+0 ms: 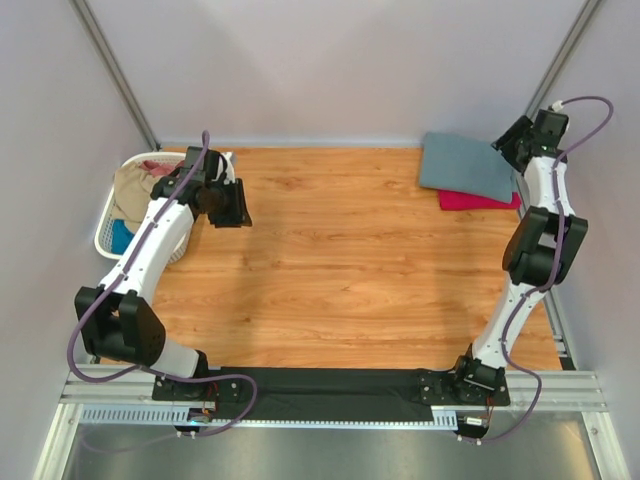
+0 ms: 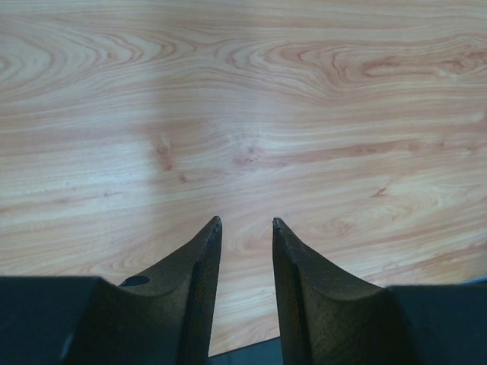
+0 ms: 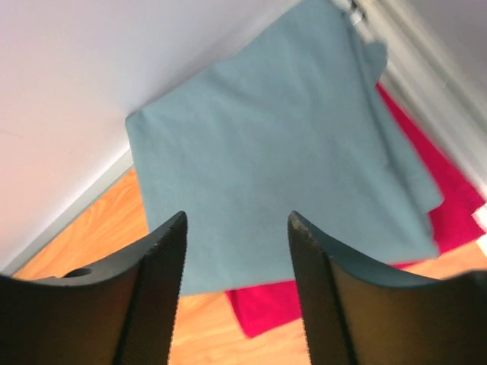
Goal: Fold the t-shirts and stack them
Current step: Neatly place the folded tshirt to the corner
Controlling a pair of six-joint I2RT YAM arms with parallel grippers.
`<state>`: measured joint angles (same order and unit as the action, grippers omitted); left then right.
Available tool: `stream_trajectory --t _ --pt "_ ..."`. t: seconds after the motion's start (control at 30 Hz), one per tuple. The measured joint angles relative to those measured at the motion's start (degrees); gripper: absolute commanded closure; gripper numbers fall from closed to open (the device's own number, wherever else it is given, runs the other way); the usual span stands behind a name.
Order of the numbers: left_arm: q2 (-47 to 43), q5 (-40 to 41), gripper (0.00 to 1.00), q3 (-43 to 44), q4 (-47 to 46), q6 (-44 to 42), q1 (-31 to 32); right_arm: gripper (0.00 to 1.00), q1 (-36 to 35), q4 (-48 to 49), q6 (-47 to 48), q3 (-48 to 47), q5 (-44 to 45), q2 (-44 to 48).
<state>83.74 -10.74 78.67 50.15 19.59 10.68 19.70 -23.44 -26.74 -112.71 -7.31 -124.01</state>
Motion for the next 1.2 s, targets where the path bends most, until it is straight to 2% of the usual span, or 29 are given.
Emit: stream_trajectory --t 0.03,0.1,0.13,0.2,0.37,0.6,0.7,0.83,1.2 --pt "0.13 -0.52 0.59 -0.02 -0.02 0.00 0.00 0.54 -0.37 0.79 -1.36 2.56 -0.07 1.38" --pt "0.26 -1.33 0.59 -0.07 -0.17 0.00 0.00 0.60 -0.94 2.32 -3.91 7.41 -0.52 3.06" --pt "0.26 -1.64 0.59 -0.09 -0.26 0.00 0.00 0.67 -1.14 3.80 -5.40 10.36 -0.92 3.41" --pt "0.26 -2.14 0.59 -0.11 -0.31 0.00 0.00 0.69 -1.70 5.20 -7.56 14.53 -1.46 3.43" --pt "0.26 -2.67 0.59 -0.11 -0.39 0.00 0.00 0.68 -3.04 8.26 -13.05 22.97 -3.04 2.01" --pt "0.26 -2.71 0.59 -0.11 -0.42 0.00 0.00 0.66 -6.67 14.71 -18.80 28.76 -2.10 1.44" --pt "0.26 -2.71 0.59 -0.11 -0.46 0.00 0.00 0.62 -7.67 16.92 -20.15 30.75 -0.81 2.47" --pt "0.26 -2.73 0.59 -0.11 -0.52 0.02 0.00 0.55 -8.02 17.25 -21.57 32.54 0.44 4.42" --pt "0.26 -2.71 0.59 -0.11 -0.72 0.00 0.00 0.50 -8.28 18.49 -27.61 32.61 3.43 6.16"
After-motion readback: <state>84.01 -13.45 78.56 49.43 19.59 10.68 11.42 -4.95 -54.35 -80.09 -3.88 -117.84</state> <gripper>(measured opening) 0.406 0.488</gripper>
